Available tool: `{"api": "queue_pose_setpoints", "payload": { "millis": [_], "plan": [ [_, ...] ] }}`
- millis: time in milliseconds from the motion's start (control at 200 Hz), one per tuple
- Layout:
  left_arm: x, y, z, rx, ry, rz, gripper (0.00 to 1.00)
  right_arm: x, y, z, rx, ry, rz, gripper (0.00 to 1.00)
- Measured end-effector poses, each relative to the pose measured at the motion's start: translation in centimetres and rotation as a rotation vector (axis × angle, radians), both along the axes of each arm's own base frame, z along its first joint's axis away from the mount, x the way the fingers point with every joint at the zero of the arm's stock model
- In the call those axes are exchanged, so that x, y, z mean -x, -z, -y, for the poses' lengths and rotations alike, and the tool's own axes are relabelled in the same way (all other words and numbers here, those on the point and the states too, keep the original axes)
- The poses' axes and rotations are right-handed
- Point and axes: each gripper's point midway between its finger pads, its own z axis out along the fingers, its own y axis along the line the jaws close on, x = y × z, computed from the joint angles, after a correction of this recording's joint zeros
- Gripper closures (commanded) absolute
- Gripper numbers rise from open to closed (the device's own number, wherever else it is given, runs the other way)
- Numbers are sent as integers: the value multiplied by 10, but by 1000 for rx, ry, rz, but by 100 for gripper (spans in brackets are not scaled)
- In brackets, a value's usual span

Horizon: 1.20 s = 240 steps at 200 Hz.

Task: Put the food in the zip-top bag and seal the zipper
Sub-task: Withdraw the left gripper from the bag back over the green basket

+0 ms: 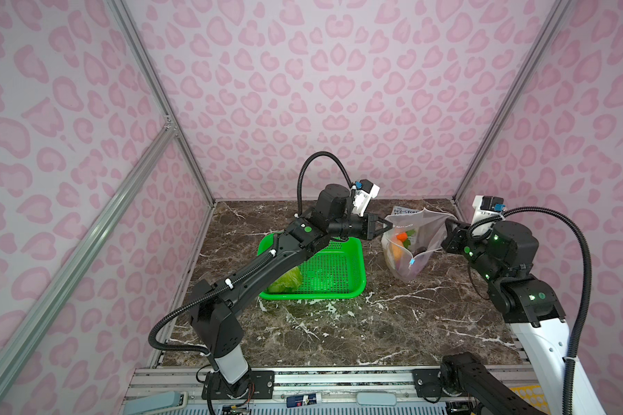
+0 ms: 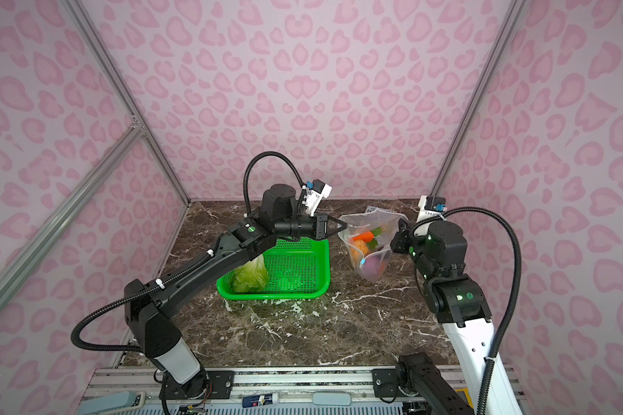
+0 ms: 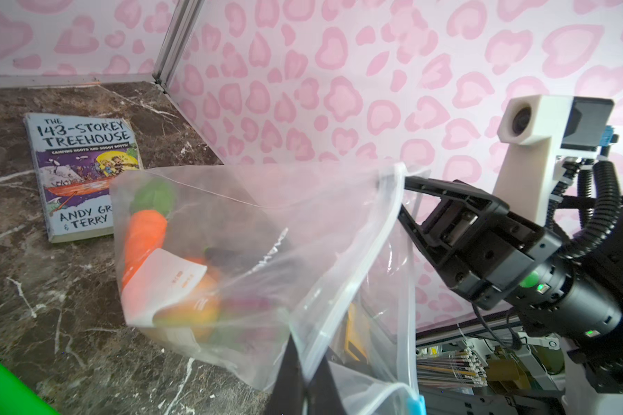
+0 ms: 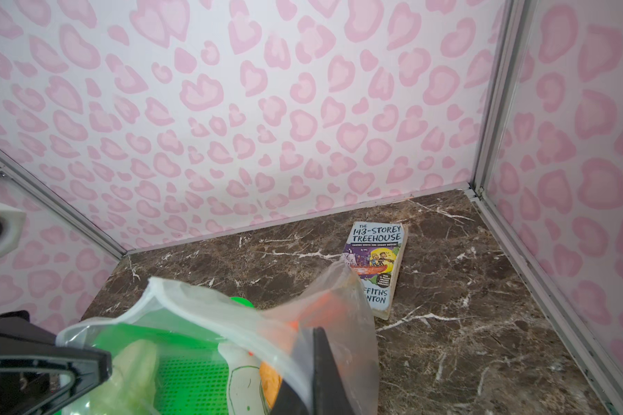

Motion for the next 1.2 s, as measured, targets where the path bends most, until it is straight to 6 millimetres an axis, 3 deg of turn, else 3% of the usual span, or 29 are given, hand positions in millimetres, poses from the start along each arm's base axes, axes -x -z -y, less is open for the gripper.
{"api": "queue_pose_setpoints", "payload": {
  "millis": [155, 400, 455, 505, 570, 655, 815, 845, 875, 1065, 1200],
  "plan": [
    [-3, 22, -1, -33, -5, -34, 97, -6, 42, -11, -45, -40, -97, 100],
    [-12, 78, -15, -116, -47, -136, 96, -20, 68, -44, -132, -141, -135, 100],
    [-18, 88, -22, -131, -77, -158, 88, -22, 72, -54, -139, -167, -145, 100],
    [-22, 93, -30, -142, -97, -169, 73, -24, 75, -63, -151, -187, -150, 100],
    [-27, 90, -40, -141, -125, -166, 52, -26, 77, -71, -152, -214, -153, 100],
    [-29, 79, -53, -132, -155, -143, 40, -29, 78, -77, -154, -229, -152, 100],
    [-40, 63, -92, -141, -256, -76, 20, -34, 77, -81, -162, -234, -144, 100],
    [-44, 61, -102, -151, -289, -64, 4, -35, 77, -81, -167, -234, -144, 100],
    [-47, 61, -111, -159, -311, -53, 0, -35, 77, -82, -166, -235, -142, 100],
    [-73, 69, -177, -287, -514, 0, 2, -37, 76, -83, -172, -239, -136, 100],
    [-87, 103, -222, -476, -636, -23, 2, -37, 76, -83, -169, -242, -135, 100]
  ]
}}
